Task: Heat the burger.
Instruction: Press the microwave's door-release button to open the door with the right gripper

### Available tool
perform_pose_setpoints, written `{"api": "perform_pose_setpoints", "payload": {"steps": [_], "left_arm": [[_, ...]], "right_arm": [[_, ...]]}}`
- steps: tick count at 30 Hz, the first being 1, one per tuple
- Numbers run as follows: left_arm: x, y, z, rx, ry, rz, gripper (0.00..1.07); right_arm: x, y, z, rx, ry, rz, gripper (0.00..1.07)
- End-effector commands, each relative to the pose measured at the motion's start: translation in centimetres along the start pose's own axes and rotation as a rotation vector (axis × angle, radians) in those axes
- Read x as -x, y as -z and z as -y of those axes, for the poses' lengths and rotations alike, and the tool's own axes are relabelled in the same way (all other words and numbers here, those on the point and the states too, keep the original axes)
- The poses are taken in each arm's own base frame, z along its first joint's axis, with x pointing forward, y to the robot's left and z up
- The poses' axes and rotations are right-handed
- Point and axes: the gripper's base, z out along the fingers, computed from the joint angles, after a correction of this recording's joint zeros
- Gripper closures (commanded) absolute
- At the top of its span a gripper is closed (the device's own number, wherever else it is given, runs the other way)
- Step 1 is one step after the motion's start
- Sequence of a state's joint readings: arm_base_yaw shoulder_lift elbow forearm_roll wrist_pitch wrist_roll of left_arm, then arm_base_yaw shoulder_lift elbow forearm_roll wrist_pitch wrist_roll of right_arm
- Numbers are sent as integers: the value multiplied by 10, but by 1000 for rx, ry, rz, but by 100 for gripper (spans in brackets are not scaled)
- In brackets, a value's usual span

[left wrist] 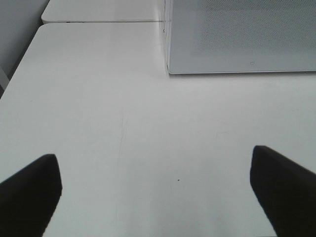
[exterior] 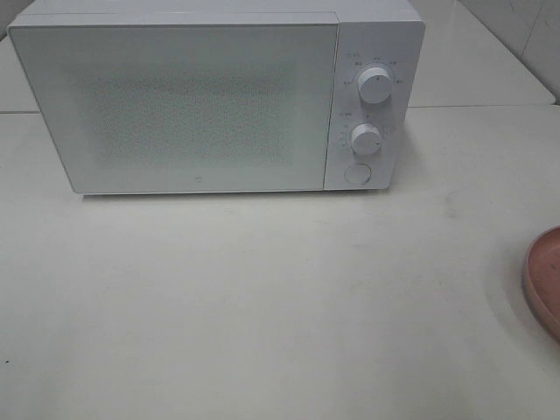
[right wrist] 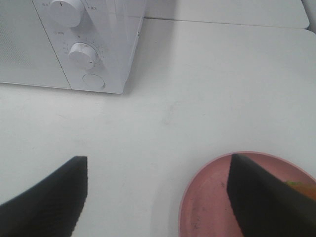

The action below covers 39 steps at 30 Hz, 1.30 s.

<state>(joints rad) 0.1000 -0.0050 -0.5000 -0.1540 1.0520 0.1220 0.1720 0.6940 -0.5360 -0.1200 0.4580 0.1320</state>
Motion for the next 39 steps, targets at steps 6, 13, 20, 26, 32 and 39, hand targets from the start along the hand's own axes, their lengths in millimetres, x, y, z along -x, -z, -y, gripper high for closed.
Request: {"api": "perform_pose_setpoints", "payload": {"steps": [6, 13, 20, 26, 32, 39], "left_arm": [[-1, 2, 0, 5, -4, 30, 9], [-1, 2, 0, 5, -4, 30, 9], [-1, 2, 0, 5, -4, 30, 9], [-1, 2, 0, 5, -4, 30, 9], [-1, 2, 0, 5, -4, 30, 9], [-1, 2, 0, 5, -4, 30, 9]], "right_arm": [[11, -25, -2, 10, -34, 22, 32], [15, -50, -5, 22, -31, 18, 32], [19, -78, -8, 41, -27, 44, 32], [22, -100, -11, 60, -27, 87, 32], [26, -116, -14, 80, -28, 156, 32], [28, -140, -18, 109, -22, 250, 32]]}}
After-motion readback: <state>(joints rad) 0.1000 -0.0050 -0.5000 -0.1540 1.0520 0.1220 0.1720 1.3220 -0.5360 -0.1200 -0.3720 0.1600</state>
